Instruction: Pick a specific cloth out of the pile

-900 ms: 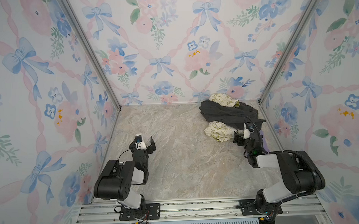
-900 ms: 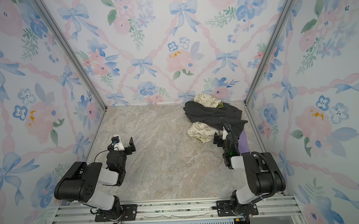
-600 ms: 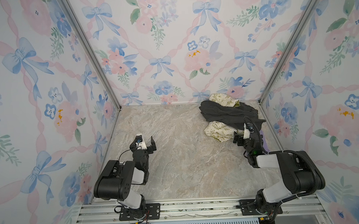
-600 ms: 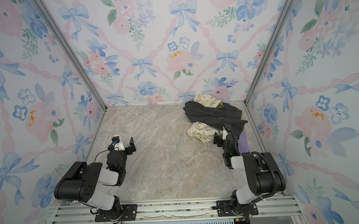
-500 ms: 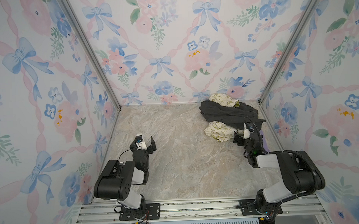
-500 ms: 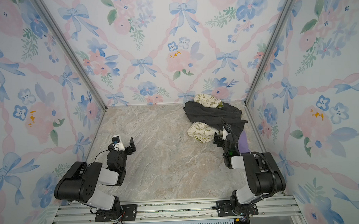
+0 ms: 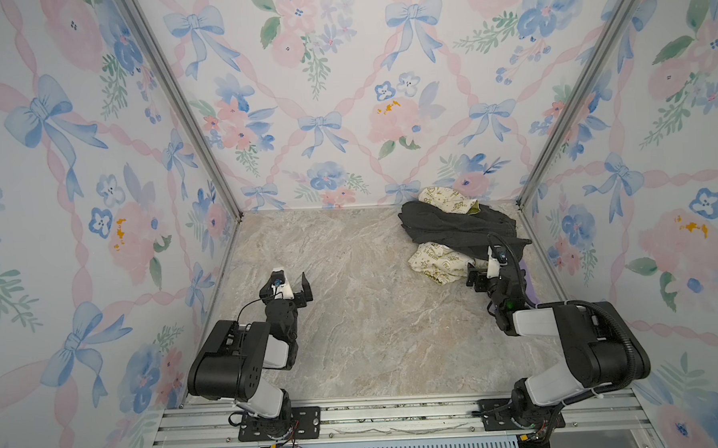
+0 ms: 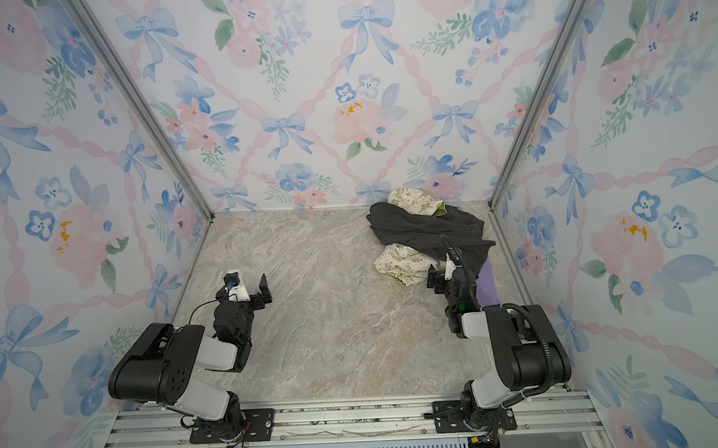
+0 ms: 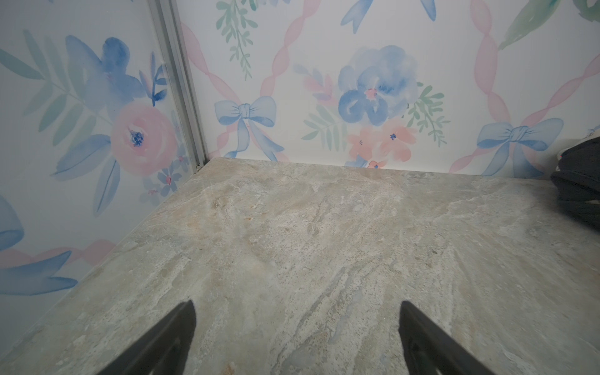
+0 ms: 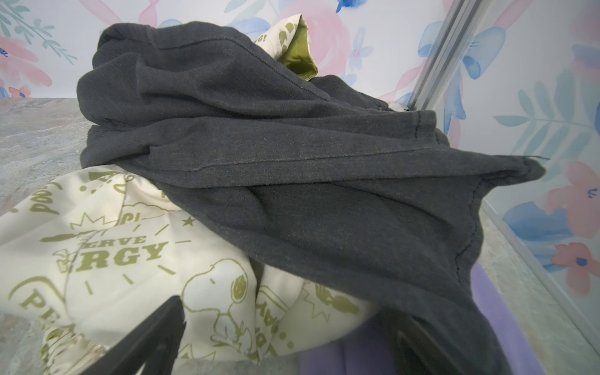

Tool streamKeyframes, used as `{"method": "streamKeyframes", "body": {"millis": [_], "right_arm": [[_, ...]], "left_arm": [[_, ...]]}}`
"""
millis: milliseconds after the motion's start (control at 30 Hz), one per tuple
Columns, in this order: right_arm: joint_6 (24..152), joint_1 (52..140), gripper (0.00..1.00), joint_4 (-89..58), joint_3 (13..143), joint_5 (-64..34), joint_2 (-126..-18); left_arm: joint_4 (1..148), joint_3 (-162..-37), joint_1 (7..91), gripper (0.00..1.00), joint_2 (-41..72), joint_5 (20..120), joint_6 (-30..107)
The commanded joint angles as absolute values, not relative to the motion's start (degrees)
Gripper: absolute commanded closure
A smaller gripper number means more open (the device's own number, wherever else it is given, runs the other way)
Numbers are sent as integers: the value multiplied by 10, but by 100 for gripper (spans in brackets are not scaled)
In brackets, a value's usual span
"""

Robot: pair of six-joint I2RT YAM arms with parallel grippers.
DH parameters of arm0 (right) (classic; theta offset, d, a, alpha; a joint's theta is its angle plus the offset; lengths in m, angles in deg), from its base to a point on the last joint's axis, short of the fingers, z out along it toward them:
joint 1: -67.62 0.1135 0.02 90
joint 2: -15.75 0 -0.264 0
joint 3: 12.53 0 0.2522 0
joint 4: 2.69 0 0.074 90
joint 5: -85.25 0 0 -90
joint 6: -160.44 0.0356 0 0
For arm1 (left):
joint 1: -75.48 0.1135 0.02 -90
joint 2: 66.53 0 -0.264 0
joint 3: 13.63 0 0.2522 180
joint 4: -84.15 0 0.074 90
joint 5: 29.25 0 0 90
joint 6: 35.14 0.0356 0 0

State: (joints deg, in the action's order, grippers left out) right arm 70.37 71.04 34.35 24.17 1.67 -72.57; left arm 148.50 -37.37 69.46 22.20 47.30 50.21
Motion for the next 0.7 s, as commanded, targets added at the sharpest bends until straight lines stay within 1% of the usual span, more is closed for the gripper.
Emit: {"method": "streamKeyframes", "body": {"millis": [0, 233, 300, 400, 533, 600, 667], "right_arm": [[702, 706, 3, 352, 238, 11, -728], [692, 714, 3, 362, 233, 7, -725], [674, 724, 3, 329, 237, 1, -700], [670, 736, 3, 280, 239, 24, -647], [658, 760, 3, 164, 272, 44, -573], [660, 771, 3, 121, 285, 54, -541], [669, 782, 3, 47, 310, 57, -506]], "left_arm": [[1485, -379, 692, 2, 225, 470, 510], [1486, -378, 689, 2, 223, 465, 512], [1483, -378, 682, 2, 212, 448, 515], [1464, -372, 668, 2, 177, 411, 521], [1371, -388, 650, 2, 103, 352, 514], [1308, -402, 646, 2, 63, 344, 511], [1237, -423, 646, 2, 20, 339, 477]]}}
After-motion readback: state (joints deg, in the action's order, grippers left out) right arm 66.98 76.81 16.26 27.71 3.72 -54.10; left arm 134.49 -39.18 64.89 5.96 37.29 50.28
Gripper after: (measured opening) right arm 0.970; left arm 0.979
